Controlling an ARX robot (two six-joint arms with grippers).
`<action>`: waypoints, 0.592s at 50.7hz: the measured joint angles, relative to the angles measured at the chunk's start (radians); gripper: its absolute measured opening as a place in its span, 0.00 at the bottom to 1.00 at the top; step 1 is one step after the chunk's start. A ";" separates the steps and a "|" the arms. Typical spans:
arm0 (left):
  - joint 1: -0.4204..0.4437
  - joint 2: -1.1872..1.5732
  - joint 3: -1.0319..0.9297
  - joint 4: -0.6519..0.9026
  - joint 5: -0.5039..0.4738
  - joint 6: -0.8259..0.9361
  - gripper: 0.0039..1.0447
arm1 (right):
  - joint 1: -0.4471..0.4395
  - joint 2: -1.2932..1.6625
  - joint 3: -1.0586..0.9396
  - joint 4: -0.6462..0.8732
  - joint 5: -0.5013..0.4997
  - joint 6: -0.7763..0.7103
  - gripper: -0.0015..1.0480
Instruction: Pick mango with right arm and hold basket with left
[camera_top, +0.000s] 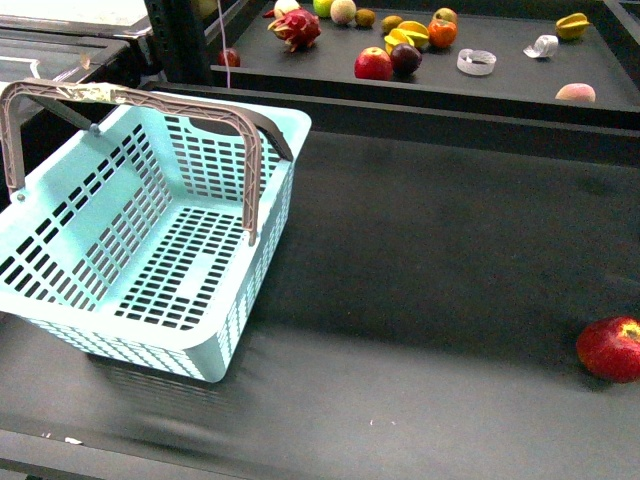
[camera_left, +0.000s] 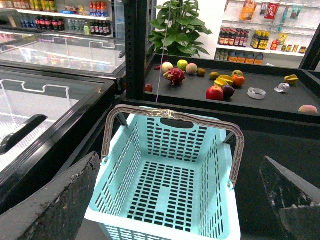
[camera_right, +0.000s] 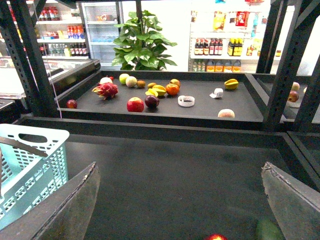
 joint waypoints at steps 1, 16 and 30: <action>0.000 0.000 0.000 0.000 0.000 0.000 0.92 | 0.000 0.000 0.000 0.000 0.000 0.000 0.92; 0.000 0.000 0.000 0.000 0.000 0.000 0.92 | 0.000 0.000 0.000 0.000 0.000 0.000 0.92; 0.000 0.000 0.000 0.000 0.000 0.000 0.92 | 0.000 0.000 0.000 0.000 0.000 0.000 0.92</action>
